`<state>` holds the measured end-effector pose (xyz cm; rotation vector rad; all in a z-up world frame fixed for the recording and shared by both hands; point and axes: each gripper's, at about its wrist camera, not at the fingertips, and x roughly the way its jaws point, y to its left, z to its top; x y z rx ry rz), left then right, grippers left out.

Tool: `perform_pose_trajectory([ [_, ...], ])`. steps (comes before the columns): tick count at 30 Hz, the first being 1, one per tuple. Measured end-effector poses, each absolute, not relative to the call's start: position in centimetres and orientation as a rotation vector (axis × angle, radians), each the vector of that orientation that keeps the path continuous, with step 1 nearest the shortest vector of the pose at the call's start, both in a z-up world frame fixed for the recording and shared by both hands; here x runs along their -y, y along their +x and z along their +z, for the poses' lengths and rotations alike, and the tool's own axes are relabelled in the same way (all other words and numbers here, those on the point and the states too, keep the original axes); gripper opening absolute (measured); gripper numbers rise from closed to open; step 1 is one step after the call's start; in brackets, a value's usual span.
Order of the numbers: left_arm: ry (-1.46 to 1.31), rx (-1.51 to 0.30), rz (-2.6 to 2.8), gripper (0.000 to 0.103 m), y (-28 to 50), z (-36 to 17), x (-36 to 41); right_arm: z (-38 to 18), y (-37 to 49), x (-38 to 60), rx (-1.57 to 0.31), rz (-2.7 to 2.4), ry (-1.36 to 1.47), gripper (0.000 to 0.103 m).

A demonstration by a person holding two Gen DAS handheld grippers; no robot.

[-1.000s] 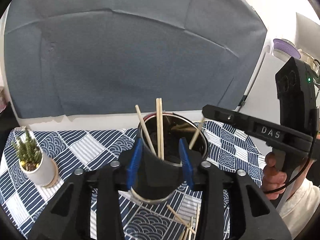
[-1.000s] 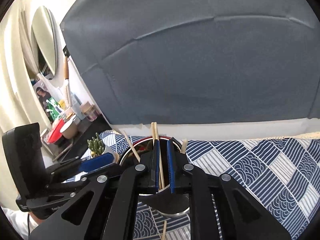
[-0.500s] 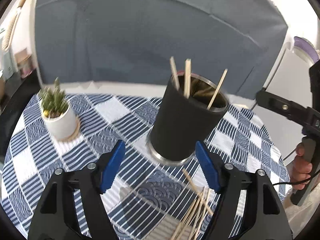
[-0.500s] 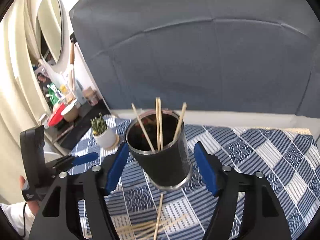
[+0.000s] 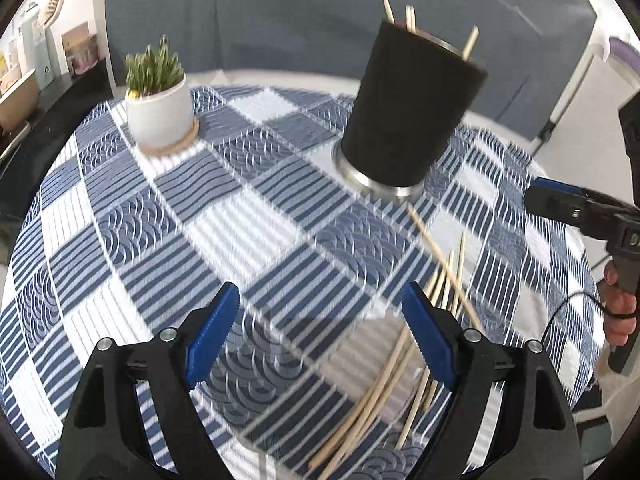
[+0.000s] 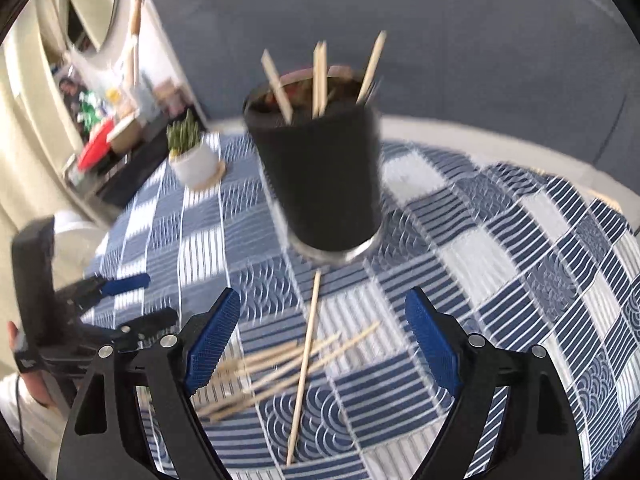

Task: Organize utensils
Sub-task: 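Lower both open tools back to the remaining sticks on the cloth, then close the right tool on one stick while the left tool closes on another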

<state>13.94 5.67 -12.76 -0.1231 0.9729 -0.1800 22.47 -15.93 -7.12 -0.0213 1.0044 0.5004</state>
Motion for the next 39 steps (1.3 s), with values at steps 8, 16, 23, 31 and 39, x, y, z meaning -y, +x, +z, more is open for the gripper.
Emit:
perform_pose_trajectory([
  [8, -0.03, -1.076, -0.229, 0.082, 11.5, -14.8, -4.7, -12.4, 20.5, 13.9, -1.174, 0.493, -0.146, 0.058],
  [16, 0.038, -1.142, -0.263, 0.082, 11.6, -16.1, -3.8, -15.5, 19.5, 14.1, -1.273, 0.47, -0.162, 0.031],
  [23, 0.065, -1.182, -0.263, 0.056, 13.2, -16.4, -3.9, -15.7, 19.8, 14.3, -1.278, 0.433, -0.181, 0.005],
  [31, 0.127, -1.219, -0.301, 0.029, 13.9, -16.3, -3.6, -15.6, 19.7, 14.5, -1.275, 0.414, -0.159, 0.005],
  [39, 0.005, -1.28, -0.323, 0.005, 14.6, -16.4, -5.3, -14.4, 20.6, 15.4, -1.258, 0.387, -0.099, 0.005],
])
